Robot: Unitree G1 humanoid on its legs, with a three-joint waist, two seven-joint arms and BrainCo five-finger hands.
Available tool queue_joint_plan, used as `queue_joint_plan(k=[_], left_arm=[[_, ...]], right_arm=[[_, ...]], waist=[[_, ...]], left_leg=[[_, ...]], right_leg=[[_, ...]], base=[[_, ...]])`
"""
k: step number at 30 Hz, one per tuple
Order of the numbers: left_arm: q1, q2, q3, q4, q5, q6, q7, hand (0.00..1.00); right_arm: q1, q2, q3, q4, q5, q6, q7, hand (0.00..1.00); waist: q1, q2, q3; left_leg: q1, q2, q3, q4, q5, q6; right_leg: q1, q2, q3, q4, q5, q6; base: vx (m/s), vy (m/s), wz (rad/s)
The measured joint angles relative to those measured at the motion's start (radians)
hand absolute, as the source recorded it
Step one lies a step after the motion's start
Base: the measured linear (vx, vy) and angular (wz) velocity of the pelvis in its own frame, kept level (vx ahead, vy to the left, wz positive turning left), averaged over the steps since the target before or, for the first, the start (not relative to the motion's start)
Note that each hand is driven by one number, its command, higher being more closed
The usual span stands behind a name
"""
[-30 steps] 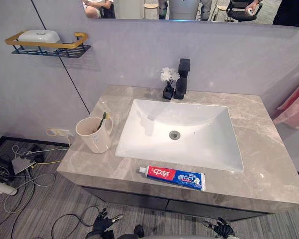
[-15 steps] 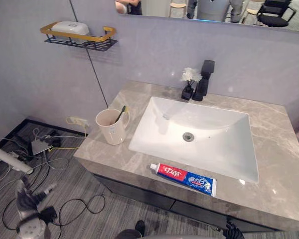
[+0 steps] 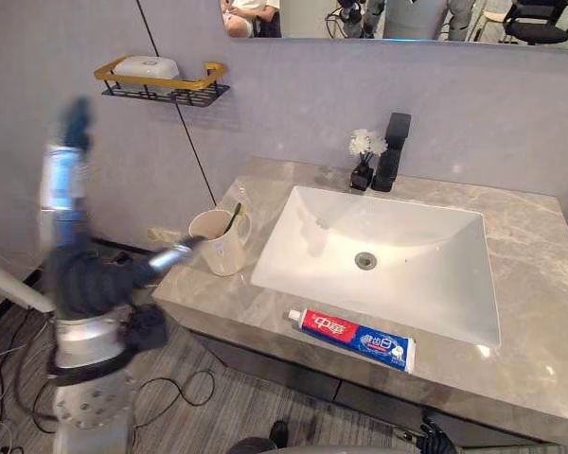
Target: Organize washtable
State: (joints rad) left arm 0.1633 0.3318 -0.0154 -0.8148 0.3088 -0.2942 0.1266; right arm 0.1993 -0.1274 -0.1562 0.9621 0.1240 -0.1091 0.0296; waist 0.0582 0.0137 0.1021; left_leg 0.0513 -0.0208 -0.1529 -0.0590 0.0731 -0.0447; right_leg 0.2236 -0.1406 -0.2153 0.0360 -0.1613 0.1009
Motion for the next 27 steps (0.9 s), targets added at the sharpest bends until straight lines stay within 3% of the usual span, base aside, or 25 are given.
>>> queue_joint_plan(k=[3, 12, 19, 27], left_arm=[[-0.035, 0.031, -0.122, 0.025, 0.018, -0.001, -0.061, 0.00], [-0.132, 0.049, -0.381, 0.284, 0.017, 0.008, -0.206, 0.00], [-0.184, 0.088, -0.467, 0.510, 0.017, 0.051, -0.298, 0.00], [-0.197, 0.117, -0.494, 0.593, 0.018, 0.068, -0.306, 0.00]], right_arm=[[-0.017, -0.002, 0.044, 0.006, -0.001, 0.000, 0.017, 0.00], [-0.038, -0.012, 0.090, 0.007, -0.013, 0.000, 0.017, 0.00], [-0.053, -0.014, 0.096, 0.005, -0.017, 0.001, 0.018, 0.00], [-0.054, -0.020, 0.096, 0.004, -0.017, 0.002, 0.018, 0.00]], waist=[[-0.020, -0.002, 0.000], [-0.034, -0.018, 0.001], [-0.046, -0.024, 0.004], [-0.049, -0.013, -0.002]], left_leg=[[0.003, 0.005, 0.011, -0.002, 0.002, -0.002], [0.008, 0.017, 0.050, -0.006, 0.001, -0.003], [0.010, 0.020, 0.051, -0.008, 0.001, -0.003], [0.016, 0.020, 0.050, -0.015, 0.003, -0.004]], right_leg=[[-0.003, 0.002, 0.009, 0.000, 0.001, 0.000], [-0.017, 0.009, 0.052, -0.001, 0.007, -0.002], [-0.017, 0.011, 0.053, -0.002, 0.008, -0.003], [-0.016, 0.011, 0.054, -0.005, 0.008, -0.004]], base=[[-0.05, -0.022, -0.11], [0.00, -0.018, -0.13], [0.00, -0.003, 0.00], [-0.01, -0.007, -0.01]])
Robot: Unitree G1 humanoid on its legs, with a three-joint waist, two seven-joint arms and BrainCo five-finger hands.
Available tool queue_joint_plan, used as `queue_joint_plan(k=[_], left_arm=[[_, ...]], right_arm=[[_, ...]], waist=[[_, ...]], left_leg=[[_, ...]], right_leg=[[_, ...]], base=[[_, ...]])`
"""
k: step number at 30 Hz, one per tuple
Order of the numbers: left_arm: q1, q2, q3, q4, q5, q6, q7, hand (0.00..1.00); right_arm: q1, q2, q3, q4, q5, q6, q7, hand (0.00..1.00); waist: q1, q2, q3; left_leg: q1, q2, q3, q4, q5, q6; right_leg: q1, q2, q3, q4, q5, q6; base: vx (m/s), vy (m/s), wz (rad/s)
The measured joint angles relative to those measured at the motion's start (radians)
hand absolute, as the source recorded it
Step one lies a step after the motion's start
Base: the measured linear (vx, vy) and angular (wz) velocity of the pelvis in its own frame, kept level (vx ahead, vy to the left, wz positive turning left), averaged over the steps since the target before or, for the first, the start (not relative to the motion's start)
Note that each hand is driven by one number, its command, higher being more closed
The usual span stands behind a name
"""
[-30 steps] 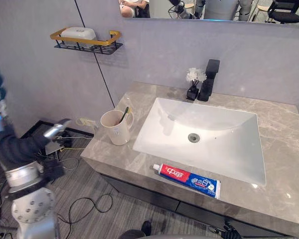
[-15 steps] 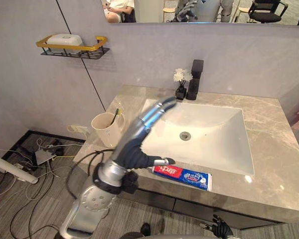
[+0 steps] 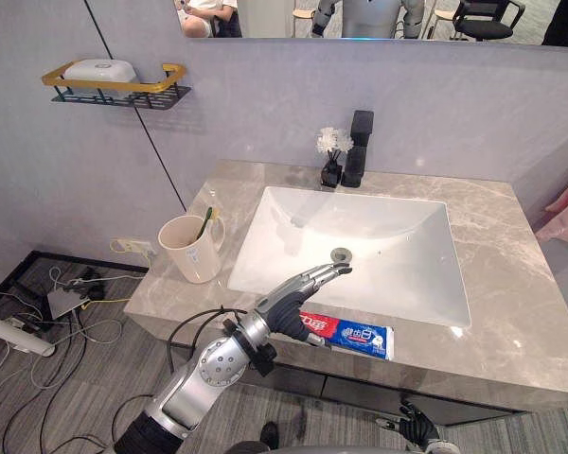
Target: Organize washtable
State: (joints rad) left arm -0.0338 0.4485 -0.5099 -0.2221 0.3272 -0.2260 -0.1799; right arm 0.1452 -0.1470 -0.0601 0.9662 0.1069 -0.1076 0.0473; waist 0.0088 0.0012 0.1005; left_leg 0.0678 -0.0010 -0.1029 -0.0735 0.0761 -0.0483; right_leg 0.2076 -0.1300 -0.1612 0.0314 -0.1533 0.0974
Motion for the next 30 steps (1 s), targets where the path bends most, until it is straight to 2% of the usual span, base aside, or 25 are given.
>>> queue_joint_plan(k=[4, 6, 16, 30], left_arm=[[-0.033, 0.013, 0.000, 0.031, 0.001, 0.004, -0.015, 0.00], [-0.033, 0.026, -0.001, 0.036, 0.002, 0.004, -0.016, 0.00], [-0.067, 0.038, -0.001, 0.097, 0.046, 0.006, -0.011, 0.00], [-0.066, 0.038, 0.002, 0.145, 0.118, 0.005, -0.009, 0.00]], right_arm=[[-0.001, -0.002, 0.000, 0.000, 0.000, 0.001, 0.000, 0.00], [-0.003, -0.002, 0.000, -0.001, 0.000, 0.001, 0.001, 0.00], [-0.006, -0.004, 0.000, -0.009, 0.000, 0.002, 0.002, 0.00], [-0.003, -0.014, -0.001, -0.008, -0.001, 0.002, 0.000, 0.00]], waist=[[-0.003, 0.001, 0.000], [-0.021, 0.000, 0.000], [-0.048, 0.002, 0.000], [-0.049, 0.004, 0.002]], left_leg=[[0.007, 0.000, -0.001, -0.013, 0.004, -0.002], [0.010, -0.001, -0.001, -0.018, 0.005, -0.002], [0.020, 0.002, 0.007, -0.019, 0.004, -0.003], [0.029, 0.005, 0.025, -0.020, 0.004, -0.003]], right_leg=[[0.002, 0.001, -0.001, -0.002, 0.000, 0.000], [0.005, 0.000, -0.001, -0.006, 0.000, 0.000], [0.018, 0.002, 0.002, -0.016, 0.009, -0.001], [0.017, 0.002, 0.021, -0.019, 0.010, -0.001]], base=[[0.00, 0.000, 0.00], [0.00, 0.000, 0.00], [-0.02, -0.012, -0.01], [-0.02, -0.010, -0.04]])
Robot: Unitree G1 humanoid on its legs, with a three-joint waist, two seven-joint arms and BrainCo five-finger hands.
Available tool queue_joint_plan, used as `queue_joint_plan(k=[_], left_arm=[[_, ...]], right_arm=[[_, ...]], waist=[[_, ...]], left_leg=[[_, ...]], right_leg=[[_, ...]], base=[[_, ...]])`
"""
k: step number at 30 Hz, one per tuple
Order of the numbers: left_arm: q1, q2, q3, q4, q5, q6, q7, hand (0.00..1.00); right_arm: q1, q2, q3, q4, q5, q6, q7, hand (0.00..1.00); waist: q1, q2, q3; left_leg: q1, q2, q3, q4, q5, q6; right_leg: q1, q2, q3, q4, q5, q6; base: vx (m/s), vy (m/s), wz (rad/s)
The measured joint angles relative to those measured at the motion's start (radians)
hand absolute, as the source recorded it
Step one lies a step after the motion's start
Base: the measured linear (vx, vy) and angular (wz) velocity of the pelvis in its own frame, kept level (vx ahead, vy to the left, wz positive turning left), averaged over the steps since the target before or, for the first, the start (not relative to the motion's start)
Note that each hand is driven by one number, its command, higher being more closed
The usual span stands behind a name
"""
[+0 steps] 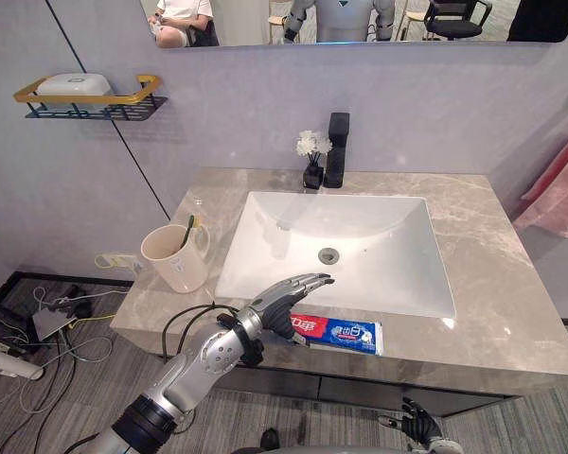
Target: Organize washtable
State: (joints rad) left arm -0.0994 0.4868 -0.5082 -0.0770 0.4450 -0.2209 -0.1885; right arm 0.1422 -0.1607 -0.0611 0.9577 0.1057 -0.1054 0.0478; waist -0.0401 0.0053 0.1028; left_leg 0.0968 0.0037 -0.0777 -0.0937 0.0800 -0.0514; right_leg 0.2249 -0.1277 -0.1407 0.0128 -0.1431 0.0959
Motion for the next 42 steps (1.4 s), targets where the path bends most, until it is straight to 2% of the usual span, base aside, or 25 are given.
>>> queue_joint_plan(k=[4, 5, 15, 35, 42], left_arm=[[0.002, 0.000, 0.002, 0.014, 0.004, 0.000, 0.000, 0.00], [0.002, 0.000, 0.004, 0.015, 0.008, 0.000, 0.000, 1.00], [0.038, -0.011, 0.063, 0.018, 0.031, -0.001, 0.037, 1.00], [0.096, -0.010, 0.122, 0.011, 0.029, -0.008, 0.039, 1.00], [0.130, -0.016, 0.154, -0.006, 0.029, -0.001, 0.059, 1.00]], right_arm=[[0.000, -0.002, 0.000, 0.000, -0.002, 0.000, 0.000, 0.00], [0.001, -0.002, 0.000, 0.000, -0.002, 0.001, 0.000, 0.00], [-0.001, -0.002, -0.002, 0.000, -0.003, 0.002, 0.002, 0.00], [0.001, -0.004, -0.023, -0.003, -0.004, 0.004, -0.003, 0.00], [0.023, -0.004, -0.105, -0.073, 0.001, 0.004, -0.023, 0.00]], waist=[[0.000, 0.001, 0.001], [0.000, 0.001, 0.001], [-0.004, 0.001, 0.002], [-0.001, 0.007, 0.009], [-0.001, 0.010, 0.009]], left_leg=[[0.001, 0.001, 0.001, 0.000, 0.000, 0.000], [0.001, 0.001, 0.002, 0.000, 0.000, 0.000], [0.006, 0.008, 0.011, -0.001, -0.001, -0.001], [0.023, 0.013, 0.028, -0.001, -0.004, -0.004], [0.028, 0.018, 0.055, -0.001, -0.014, -0.005]], right_leg=[[0.000, 0.000, 0.002, 0.000, 0.000, 0.000], [0.000, 0.001, 0.002, 0.000, 0.000, 0.000], [0.000, 0.005, 0.009, 0.001, 0.001, -0.001], [0.014, 0.009, 0.020, -0.002, 0.002, -0.003], [0.012, 0.011, 0.046, -0.015, 0.008, -0.004]], base=[[0.00, 0.000, 0.00], [0.00, 0.000, 0.00], [-0.02, -0.015, -0.02], [-0.02, -0.010, -0.01], [-0.01, -0.017, -0.11]])
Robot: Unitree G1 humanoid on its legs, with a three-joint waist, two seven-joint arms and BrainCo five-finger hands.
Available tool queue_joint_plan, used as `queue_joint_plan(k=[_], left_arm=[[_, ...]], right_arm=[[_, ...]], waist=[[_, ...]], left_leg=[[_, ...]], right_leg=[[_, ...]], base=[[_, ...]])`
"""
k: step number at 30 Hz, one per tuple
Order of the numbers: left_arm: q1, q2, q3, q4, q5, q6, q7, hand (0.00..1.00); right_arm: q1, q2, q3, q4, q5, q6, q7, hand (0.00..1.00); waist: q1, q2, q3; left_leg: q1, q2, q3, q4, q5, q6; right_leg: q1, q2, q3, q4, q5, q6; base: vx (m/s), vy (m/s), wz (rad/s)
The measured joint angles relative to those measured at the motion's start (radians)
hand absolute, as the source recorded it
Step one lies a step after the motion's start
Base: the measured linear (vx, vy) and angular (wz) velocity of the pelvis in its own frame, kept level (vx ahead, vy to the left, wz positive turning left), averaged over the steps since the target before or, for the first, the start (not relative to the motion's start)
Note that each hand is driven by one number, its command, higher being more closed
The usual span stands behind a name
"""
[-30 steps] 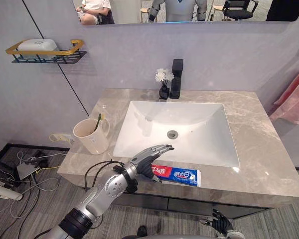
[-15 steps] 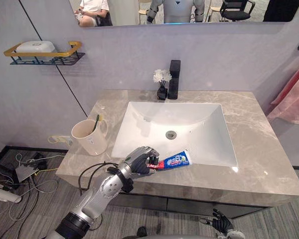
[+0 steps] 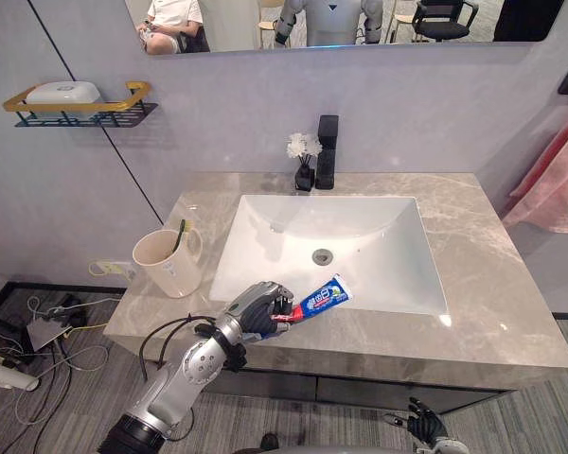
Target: Organize washtable
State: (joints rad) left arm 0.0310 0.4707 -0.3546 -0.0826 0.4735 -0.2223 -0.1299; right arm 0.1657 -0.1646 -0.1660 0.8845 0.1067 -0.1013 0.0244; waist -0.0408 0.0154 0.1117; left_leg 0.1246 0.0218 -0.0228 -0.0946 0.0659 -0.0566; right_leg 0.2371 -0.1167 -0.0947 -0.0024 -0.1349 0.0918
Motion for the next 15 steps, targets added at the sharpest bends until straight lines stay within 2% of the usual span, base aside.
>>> queue_joint_plan(k=[6, 11, 12, 15], left_arm=[[0.027, -0.063, 0.045, -0.004, 0.001, 0.021, 0.031, 1.00], [0.074, -0.114, 0.102, -0.109, 0.000, 0.030, 0.049, 1.00], [0.077, -0.123, 0.112, -0.143, 0.000, 0.029, 0.049, 1.00], [0.083, -0.146, 0.142, -0.193, 0.000, 0.028, 0.050, 1.00]], right_arm=[[0.046, 0.006, -0.110, -0.113, 0.001, 0.000, -0.009, 0.00], [0.120, 0.015, -0.222, -0.340, 0.000, 0.003, -0.021, 0.00], [0.137, 0.014, -0.240, -0.383, -0.003, 0.028, -0.020, 0.00], [0.189, 0.021, -0.269, -0.507, -0.013, 0.051, -0.018, 0.00]], waist=[[-0.002, 0.000, 0.000], [-0.002, -0.012, 0.002], [-0.002, -0.017, 0.004], [-0.003, -0.021, 0.006]], left_leg=[[0.000, 0.004, 0.028, 0.000, -0.010, 0.000], [-0.002, 0.012, 0.054, 0.000, -0.018, -0.001], [-0.002, 0.012, 0.056, 0.000, -0.018, -0.001], [-0.006, 0.013, 0.061, 0.000, -0.019, -0.001]], right_leg=[[-0.017, 0.001, 0.032, 0.002, 0.005, 0.001], [-0.037, 0.005, 0.065, 0.010, 0.006, 0.001], [-0.041, 0.007, 0.068, 0.014, 0.006, 0.001], [-0.050, 0.008, 0.074, 0.020, 0.006, 0.001]], base=[[-0.01, -0.011, -0.16], [-0.02, -0.015, -0.17], [-0.02, -0.018, -0.11], [-0.03, -0.016, -0.06]])
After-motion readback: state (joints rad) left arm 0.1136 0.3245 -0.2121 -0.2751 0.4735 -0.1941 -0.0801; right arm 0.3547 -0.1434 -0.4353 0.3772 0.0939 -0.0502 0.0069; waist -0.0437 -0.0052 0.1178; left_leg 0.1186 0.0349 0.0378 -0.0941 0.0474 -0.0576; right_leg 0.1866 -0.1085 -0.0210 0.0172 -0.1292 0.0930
